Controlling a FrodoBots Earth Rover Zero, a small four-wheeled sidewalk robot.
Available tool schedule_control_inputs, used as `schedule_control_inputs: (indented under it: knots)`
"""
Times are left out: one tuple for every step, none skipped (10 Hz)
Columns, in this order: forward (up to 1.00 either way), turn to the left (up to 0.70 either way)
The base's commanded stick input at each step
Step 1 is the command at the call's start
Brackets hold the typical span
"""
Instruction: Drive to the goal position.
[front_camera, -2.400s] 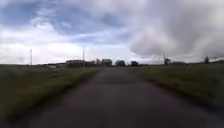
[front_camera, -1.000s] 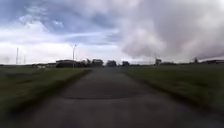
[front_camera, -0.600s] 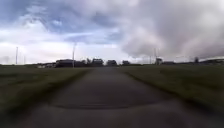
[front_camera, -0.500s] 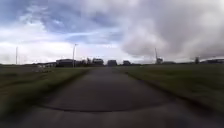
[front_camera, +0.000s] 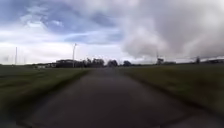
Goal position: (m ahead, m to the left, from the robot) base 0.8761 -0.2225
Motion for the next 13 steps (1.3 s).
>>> schedule_control_inputs:
  knots:
    - [1.0, 0.0]
    - [1.0, 0.0]
    - [1.0, 0.0]
    - [1.0, -0.19]
    - [1.0, -0.32]
    - [1.0, -0.4]
    - [1.0, -0.4]
    - [1.0, -0.36]
    - [1.0, -0.26]
    - [1.0, -0.06]
    - [1.0, 0.0]
    - [1.0, 0.0]
    - [1.0, 0.0]
